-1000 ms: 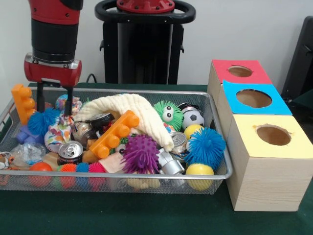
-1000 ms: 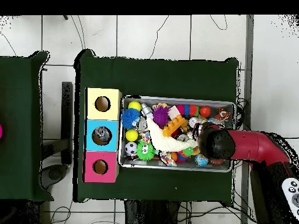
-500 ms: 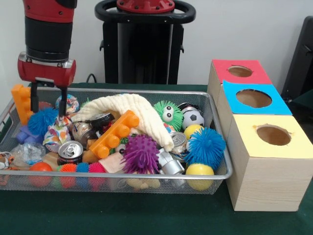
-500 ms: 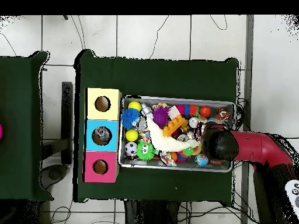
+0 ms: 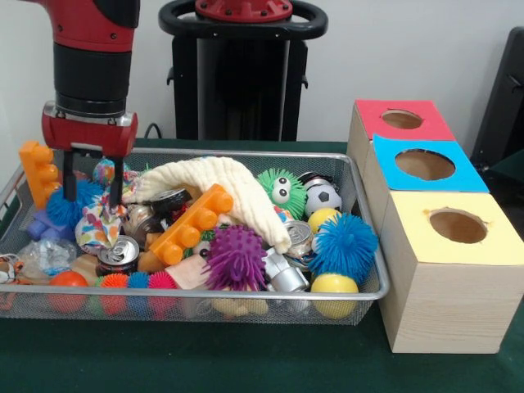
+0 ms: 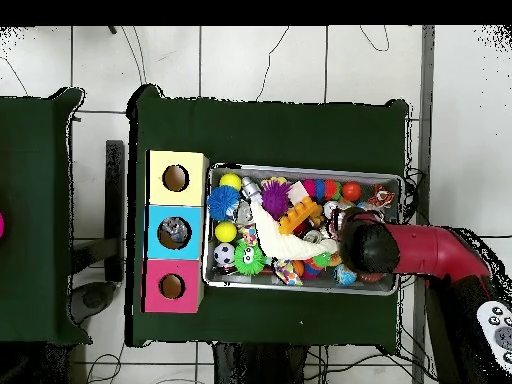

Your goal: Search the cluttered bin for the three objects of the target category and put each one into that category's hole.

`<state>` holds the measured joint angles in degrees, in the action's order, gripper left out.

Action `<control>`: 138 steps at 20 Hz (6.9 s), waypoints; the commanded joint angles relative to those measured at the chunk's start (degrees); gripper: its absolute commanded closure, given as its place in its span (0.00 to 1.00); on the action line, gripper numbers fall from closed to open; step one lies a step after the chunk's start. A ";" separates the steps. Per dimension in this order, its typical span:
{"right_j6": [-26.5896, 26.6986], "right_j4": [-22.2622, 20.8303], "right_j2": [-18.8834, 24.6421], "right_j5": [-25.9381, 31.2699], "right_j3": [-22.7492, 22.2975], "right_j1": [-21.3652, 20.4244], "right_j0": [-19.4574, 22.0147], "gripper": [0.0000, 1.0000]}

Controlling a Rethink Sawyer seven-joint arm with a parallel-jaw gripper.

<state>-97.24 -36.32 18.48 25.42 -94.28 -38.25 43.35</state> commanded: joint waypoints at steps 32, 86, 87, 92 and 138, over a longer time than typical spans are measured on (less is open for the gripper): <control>3.75 -10.49 -0.87 -1.87 7.32 2.10 -0.79 0.00; 3.92 -7.25 0.18 -6.24 9.54 12.81 -0.69 0.00; 4.44 -7.10 1.01 -6.20 9.52 13.15 -0.24 0.00; 4.91 -7.17 3.07 -6.29 9.06 14.17 1.15 0.00; -1.76 -9.03 -15.05 7.55 12.37 8.46 -11.24 0.00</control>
<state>-97.24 -44.44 4.86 31.59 -81.14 -27.87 32.82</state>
